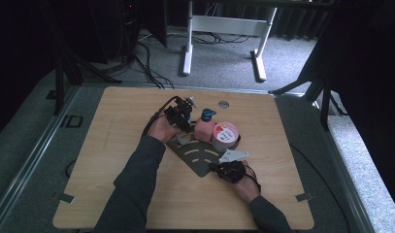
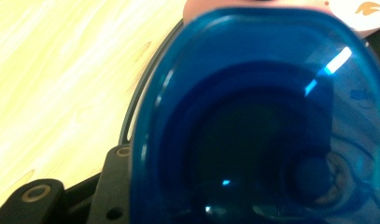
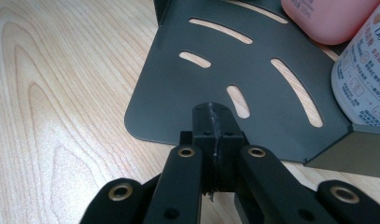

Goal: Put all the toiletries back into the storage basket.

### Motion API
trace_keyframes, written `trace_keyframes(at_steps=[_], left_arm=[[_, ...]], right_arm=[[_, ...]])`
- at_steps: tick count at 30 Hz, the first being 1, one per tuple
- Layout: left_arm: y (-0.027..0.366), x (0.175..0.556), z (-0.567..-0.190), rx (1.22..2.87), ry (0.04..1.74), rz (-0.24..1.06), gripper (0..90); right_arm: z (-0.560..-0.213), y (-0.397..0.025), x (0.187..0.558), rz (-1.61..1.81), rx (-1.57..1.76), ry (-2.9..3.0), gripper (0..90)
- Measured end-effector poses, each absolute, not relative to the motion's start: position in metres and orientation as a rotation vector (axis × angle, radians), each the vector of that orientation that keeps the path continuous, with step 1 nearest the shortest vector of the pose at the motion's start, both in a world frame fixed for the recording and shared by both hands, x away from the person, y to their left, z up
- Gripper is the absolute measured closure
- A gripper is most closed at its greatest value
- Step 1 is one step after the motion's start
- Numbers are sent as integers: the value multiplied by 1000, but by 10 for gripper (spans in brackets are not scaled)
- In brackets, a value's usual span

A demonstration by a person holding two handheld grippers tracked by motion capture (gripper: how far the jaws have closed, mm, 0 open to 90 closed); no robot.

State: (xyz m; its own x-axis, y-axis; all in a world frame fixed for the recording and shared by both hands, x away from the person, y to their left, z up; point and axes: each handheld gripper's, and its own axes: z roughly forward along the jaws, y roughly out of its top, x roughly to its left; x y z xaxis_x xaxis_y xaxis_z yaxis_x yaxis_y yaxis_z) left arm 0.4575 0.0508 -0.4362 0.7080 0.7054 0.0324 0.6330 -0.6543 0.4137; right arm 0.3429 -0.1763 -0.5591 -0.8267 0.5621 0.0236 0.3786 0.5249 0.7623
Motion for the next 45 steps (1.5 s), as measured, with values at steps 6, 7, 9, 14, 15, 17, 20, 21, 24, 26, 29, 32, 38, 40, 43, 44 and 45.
trace_keyframes(at_steps=[6, 7, 9, 14, 15, 17, 20, 21, 24, 26, 29, 32, 38, 40, 43, 44, 45], left_arm=[[51, 461, -438, 2524, 1055, 258, 554], [51, 462, -439, 2523, 1057, 255, 554], [51, 463, -440, 2520, 1060, 252, 555], [51, 467, -443, 2517, 1081, 245, 554], [52, 469, -444, 2515, 1087, 241, 554], [52, 470, -445, 2511, 1095, 238, 554], [52, 471, -446, 2503, 1095, 244, 554], [52, 472, -445, 2504, 1096, 246, 554], [51, 473, -446, 2500, 1103, 251, 554], [50, 473, -446, 2500, 1101, 255, 554], [46, 475, -445, 2515, 1098, 264, 554], [43, 477, -443, 2515, 1099, 260, 554], [39, 481, -443, 2509, 1112, 282, 554], [38, 482, -443, 2502, 1117, 282, 554], [37, 483, -444, 2497, 1123, 290, 554], [37, 483, -445, 2494, 1127, 295, 554], [37, 483, -445, 2494, 1127, 295, 554]], right_arm=[[-559, -176, 343, 1187, 797, 2540, 900], [-559, -176, 343, 1187, 797, 2540, 900], [-559, -176, 343, 1187, 795, 2539, 900], [-559, -176, 343, 1187, 800, 2541, 900], [-559, -176, 343, 1187, 800, 2542, 900], [-559, -176, 343, 1187, 798, 2541, 900], [-559, -176, 343, 1187, 797, 2540, 900], [-559, -176, 343, 1188, 797, 2540, 900], [-559, -176, 343, 1187, 798, 2540, 900], [-559, -176, 343, 1187, 797, 2540, 900], [-559, -176, 343, 1188, 796, 2540, 900], [-559, -176, 343, 1188, 799, 2542, 900], [-559, -176, 343, 1187, 795, 2540, 900], [-559, -176, 343, 1187, 797, 2540, 900], [-559, -176, 343, 1187, 796, 2540, 900], [-559, -176, 343, 1188, 796, 2540, 900], [-559, -176, 343, 1188, 796, 2540, 900]])
